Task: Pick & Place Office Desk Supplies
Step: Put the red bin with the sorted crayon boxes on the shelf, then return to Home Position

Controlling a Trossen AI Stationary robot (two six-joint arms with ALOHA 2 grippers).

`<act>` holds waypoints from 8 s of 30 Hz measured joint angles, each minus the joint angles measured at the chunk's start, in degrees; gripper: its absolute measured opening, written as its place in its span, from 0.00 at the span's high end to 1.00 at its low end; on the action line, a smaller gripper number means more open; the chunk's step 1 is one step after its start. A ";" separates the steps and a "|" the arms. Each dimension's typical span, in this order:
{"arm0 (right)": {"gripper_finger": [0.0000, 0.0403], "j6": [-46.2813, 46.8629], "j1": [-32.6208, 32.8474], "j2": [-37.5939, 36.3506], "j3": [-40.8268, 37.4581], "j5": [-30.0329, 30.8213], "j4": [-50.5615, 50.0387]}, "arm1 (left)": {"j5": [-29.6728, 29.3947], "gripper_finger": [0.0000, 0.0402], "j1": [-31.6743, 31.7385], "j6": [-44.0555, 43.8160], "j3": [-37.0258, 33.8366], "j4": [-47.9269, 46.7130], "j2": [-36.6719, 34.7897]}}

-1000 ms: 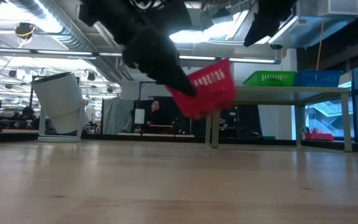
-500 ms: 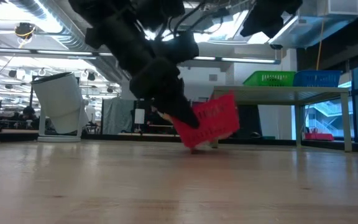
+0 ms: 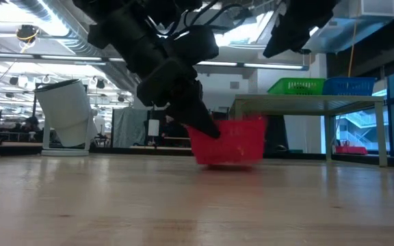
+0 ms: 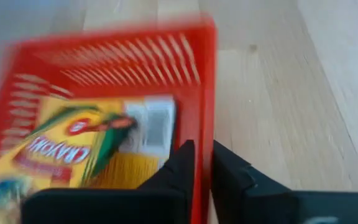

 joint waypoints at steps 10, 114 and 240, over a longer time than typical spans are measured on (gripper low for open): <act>0.70 1.13 0.00 0.97 0.00 0.00 0.10 | 0.55 0.67 -0.26 1.51 3.41 -2.10 -0.73; 0.97 -42.24 -34.01 -6.44 0.13 -5.11 -5.45 | -25.13 0.78 -11.42 -40.50 12.20 -72.58 -18.56; 0.63 -2.00 -3.69 -57.37 -38.36 -1.97 11.49 | 12.79 0.78 -5.18 -2.63 -40.59 4.81 -78.96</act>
